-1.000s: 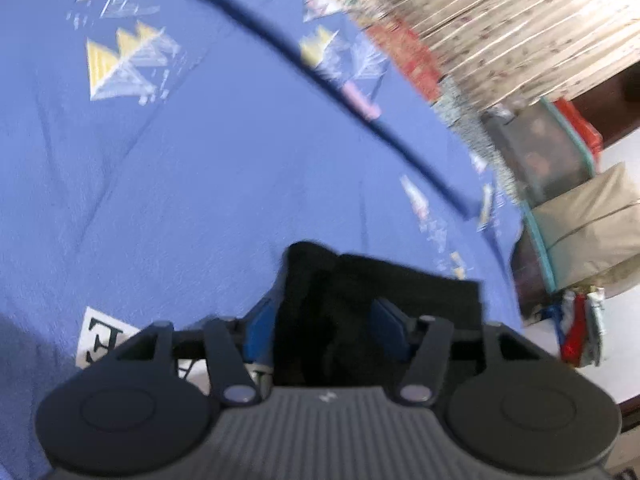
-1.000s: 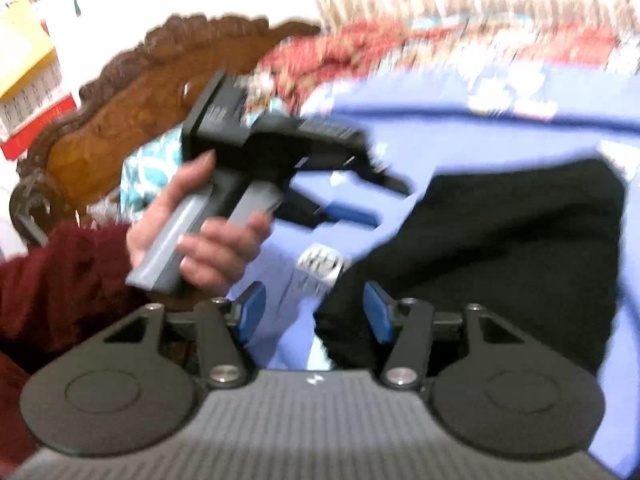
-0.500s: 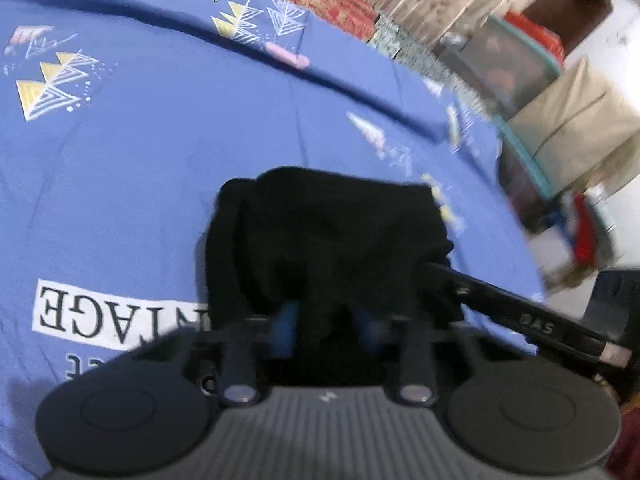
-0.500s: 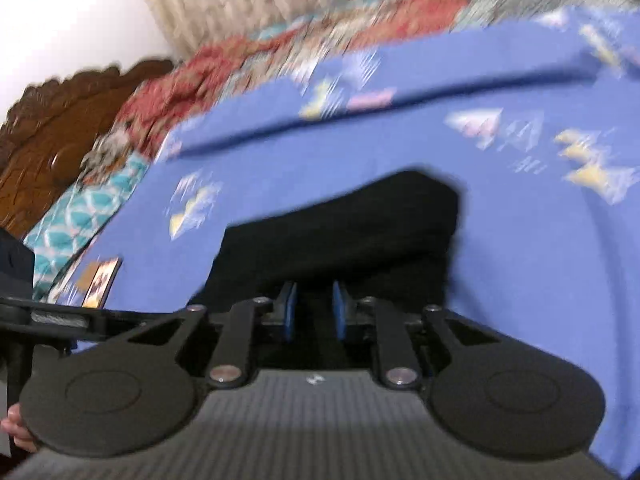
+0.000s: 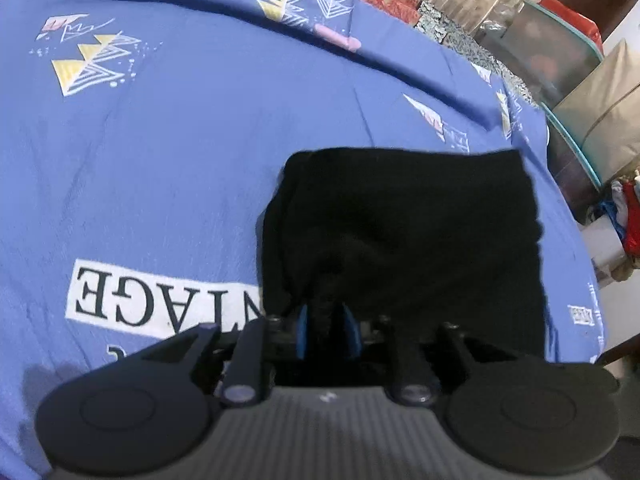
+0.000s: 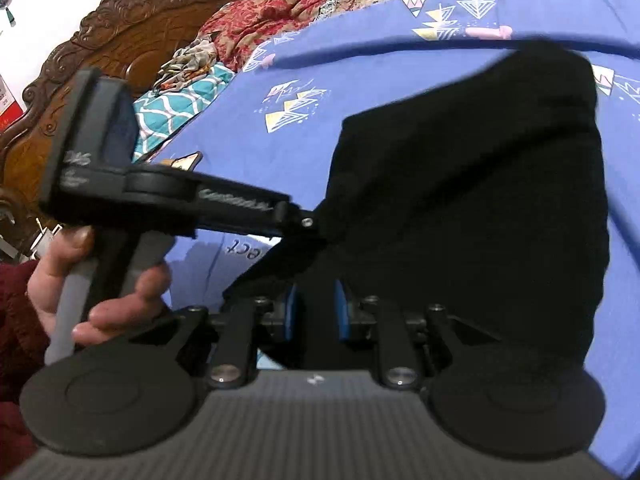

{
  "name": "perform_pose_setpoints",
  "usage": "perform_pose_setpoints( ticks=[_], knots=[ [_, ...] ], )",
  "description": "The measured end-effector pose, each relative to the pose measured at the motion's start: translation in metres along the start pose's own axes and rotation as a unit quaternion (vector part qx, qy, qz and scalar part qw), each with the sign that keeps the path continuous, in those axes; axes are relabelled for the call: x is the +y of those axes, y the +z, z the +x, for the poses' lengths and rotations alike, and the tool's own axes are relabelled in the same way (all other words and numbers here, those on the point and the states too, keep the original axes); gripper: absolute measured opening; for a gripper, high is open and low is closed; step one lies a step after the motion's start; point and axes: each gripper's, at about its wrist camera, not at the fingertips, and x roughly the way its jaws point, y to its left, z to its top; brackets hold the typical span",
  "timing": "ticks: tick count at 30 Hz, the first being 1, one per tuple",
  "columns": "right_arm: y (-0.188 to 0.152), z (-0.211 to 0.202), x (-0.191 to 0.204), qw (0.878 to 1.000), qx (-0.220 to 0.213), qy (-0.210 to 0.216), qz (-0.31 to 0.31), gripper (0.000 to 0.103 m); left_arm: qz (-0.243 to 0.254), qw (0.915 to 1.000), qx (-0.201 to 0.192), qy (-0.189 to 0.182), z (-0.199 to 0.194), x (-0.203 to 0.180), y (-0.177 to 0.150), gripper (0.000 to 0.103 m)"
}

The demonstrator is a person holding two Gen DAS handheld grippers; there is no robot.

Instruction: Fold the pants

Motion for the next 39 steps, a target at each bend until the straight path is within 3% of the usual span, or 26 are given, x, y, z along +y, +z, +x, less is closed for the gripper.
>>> perform_pose_setpoints(
  ticks=[6, 9, 10, 14, 16, 18, 23, 26, 30, 35, 39],
  knots=[
    [0.010, -0.001, 0.003, 1.000, -0.002, -0.011, 0.003, 0.022, 0.014, 0.9999, -0.005, 0.002, -0.002, -0.002, -0.001, 0.027],
    [0.009, -0.024, 0.011, 0.999, -0.029, -0.010, -0.014, 0.025, 0.028, 0.9991, -0.025, 0.022, -0.018, -0.009, -0.001, 0.047],
    [0.009, -0.036, 0.012, 0.999, -0.042, -0.008, -0.015, 0.025, 0.030, 0.9986, -0.032, 0.028, -0.024, -0.010, -0.002, 0.048],
    [-0.003, -0.075, -0.002, 0.996, -0.087, -0.028, 0.020, 0.025, 0.022, 0.9990, -0.040, -0.004, -0.045, -0.011, -0.004, 0.055],
    [-0.010, -0.088, -0.013, 0.993, -0.101, -0.046, 0.044, 0.025, 0.019, 0.9988, -0.040, -0.019, -0.050, -0.013, -0.007, 0.071],
    [-0.018, -0.097, -0.024, 0.991, -0.108, -0.045, 0.072, 0.025, 0.020, 0.9987, -0.040, -0.027, -0.051, -0.017, -0.010, 0.079],
    [-0.027, -0.075, -0.044, 0.988, -0.073, -0.047, 0.130, 0.025, 0.033, 0.9994, -0.010, -0.003, -0.031, -0.027, -0.020, 0.079],
    [-0.036, -0.048, -0.054, 0.983, -0.035, -0.042, 0.175, 0.023, 0.025, 0.9994, 0.017, 0.018, -0.009, -0.019, -0.027, 0.086],
    [-0.050, -0.030, -0.051, 0.981, -0.010, -0.026, 0.190, 0.023, 0.027, 0.9996, 0.007, 0.008, -0.005, -0.015, -0.029, 0.089],
    [-0.046, -0.045, -0.052, 0.983, -0.008, -0.016, 0.185, 0.024, 0.021, 0.9997, 0.011, -0.004, -0.005, -0.012, -0.023, 0.091],
    [-0.048, -0.066, -0.052, 0.985, -0.020, -0.016, 0.173, 0.044, 0.008, 0.9995, 0.018, -0.025, -0.009, -0.004, -0.017, 0.095]
  ],
)
